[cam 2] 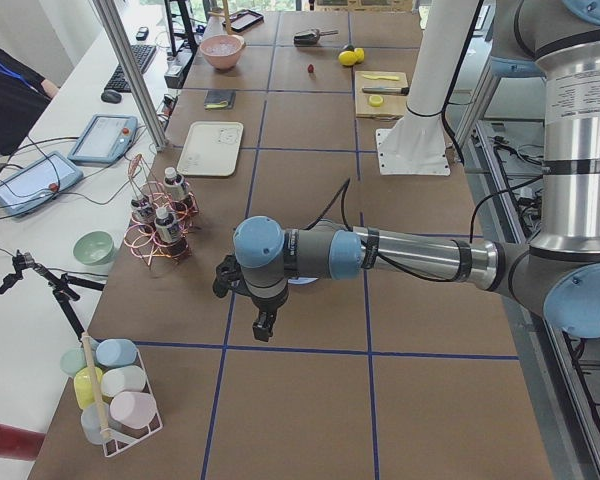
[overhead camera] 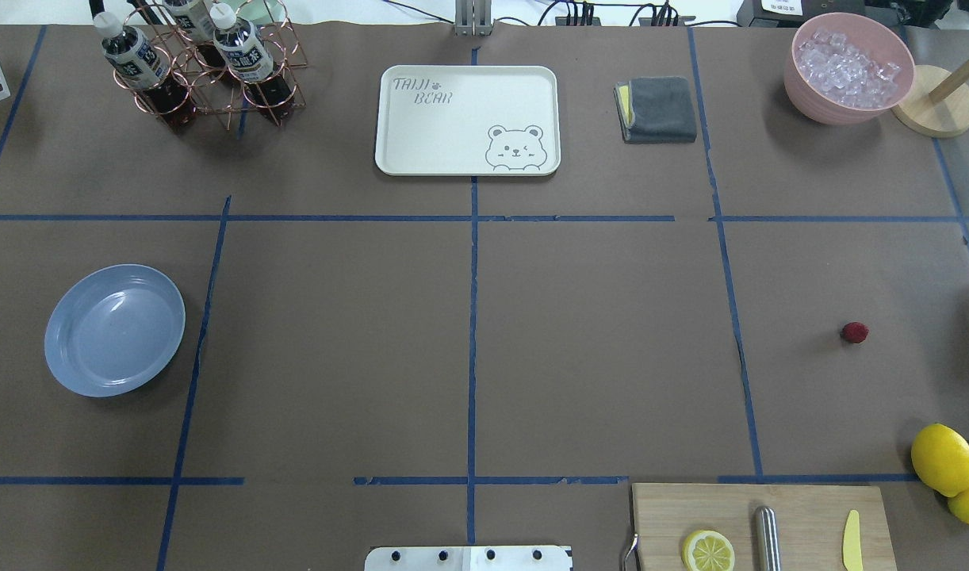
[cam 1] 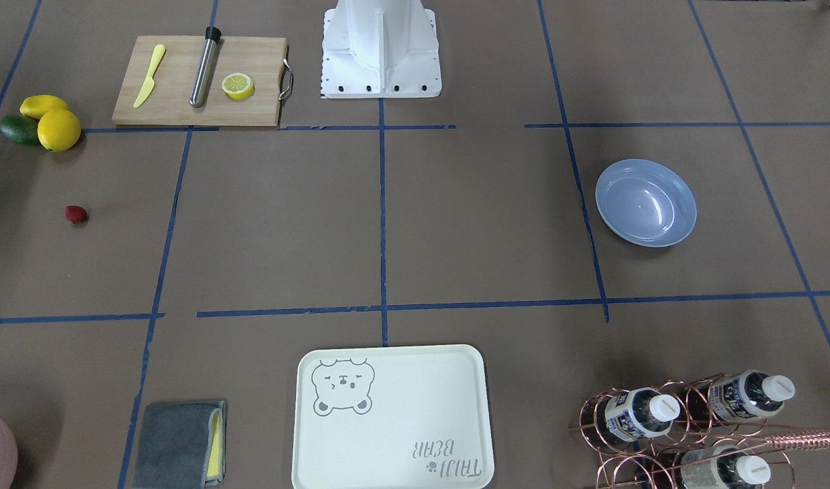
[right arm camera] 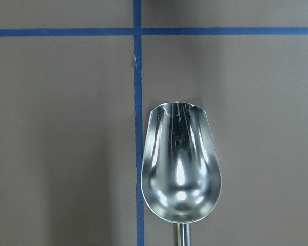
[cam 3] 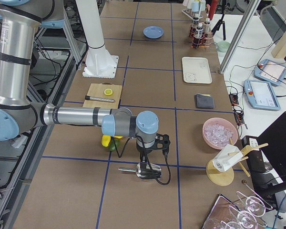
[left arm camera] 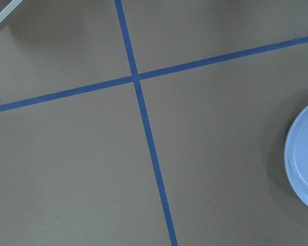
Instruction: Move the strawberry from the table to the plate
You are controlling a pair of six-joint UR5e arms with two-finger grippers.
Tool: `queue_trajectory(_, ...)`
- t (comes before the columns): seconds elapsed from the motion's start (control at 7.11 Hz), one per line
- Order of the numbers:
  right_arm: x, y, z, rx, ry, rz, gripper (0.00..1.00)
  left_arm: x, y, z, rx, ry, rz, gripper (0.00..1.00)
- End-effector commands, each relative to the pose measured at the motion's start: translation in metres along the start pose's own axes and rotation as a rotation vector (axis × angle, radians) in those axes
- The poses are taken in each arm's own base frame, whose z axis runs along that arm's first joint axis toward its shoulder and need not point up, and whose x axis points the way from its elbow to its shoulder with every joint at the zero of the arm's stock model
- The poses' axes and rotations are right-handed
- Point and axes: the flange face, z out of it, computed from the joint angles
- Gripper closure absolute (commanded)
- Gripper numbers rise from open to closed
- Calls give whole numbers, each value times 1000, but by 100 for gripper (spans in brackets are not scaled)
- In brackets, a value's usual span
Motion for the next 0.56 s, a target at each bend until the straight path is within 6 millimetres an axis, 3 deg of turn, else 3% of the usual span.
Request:
queue_trajectory(0.0,-2,-3,-2,6,0,-3,0,7,-4,-7,13,-6,21,0)
queue_trajectory(0.28,-10,-11,-10,75,-3,-70,0,7,-2,-7,17,-4,24,0)
queue_trajectory(0.42,-15,-15,-14,108,-6,-95,0,17,-8,-16,40,-20,59,0)
